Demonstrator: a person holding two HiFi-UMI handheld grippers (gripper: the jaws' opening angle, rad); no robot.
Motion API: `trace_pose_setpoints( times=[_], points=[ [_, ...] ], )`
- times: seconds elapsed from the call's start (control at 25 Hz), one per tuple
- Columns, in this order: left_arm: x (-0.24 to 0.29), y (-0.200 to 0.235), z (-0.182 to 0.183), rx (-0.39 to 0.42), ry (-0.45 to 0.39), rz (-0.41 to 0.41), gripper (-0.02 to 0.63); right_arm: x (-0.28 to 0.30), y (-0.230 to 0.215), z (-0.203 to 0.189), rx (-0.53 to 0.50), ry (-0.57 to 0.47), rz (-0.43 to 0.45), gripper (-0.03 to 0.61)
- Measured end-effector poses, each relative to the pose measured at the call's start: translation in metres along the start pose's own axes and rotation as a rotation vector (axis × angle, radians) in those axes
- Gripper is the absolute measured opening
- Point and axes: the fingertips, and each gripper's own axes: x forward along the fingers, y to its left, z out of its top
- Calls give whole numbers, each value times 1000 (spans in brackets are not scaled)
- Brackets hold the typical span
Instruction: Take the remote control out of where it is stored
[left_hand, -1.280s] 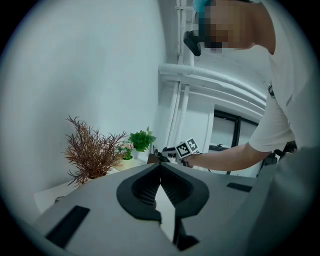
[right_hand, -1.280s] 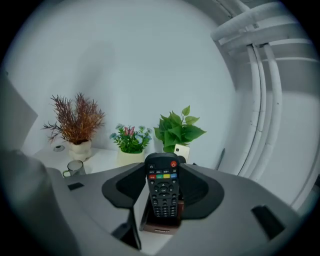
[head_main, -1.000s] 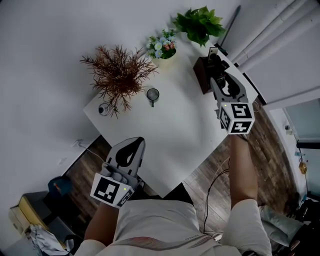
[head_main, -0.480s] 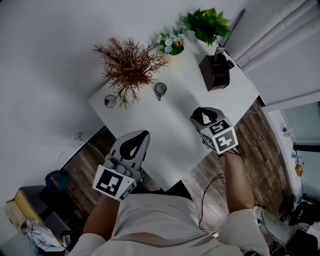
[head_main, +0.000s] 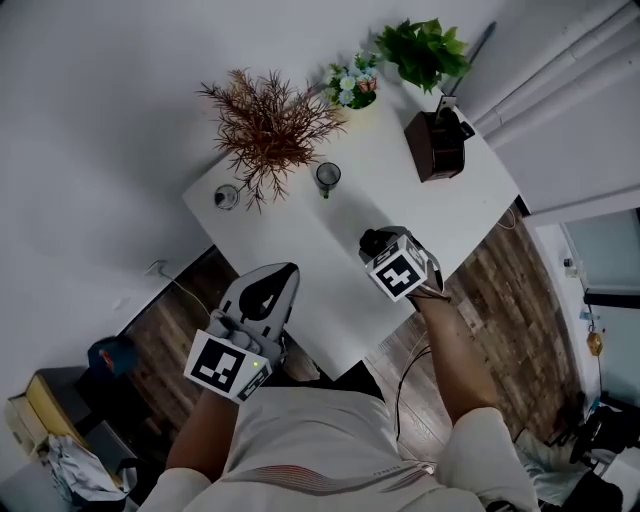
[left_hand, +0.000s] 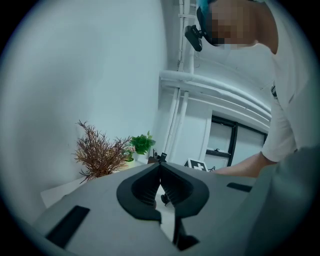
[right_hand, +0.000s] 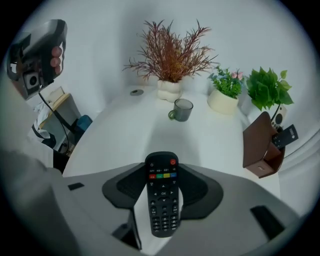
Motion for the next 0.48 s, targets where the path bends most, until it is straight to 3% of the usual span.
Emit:
trace_pose_setpoints(
  times=[0.48],
  points=[
    [-5,7,-2,-9,9,19,8,37,11,-26,-39,111,78,207]
  ],
)
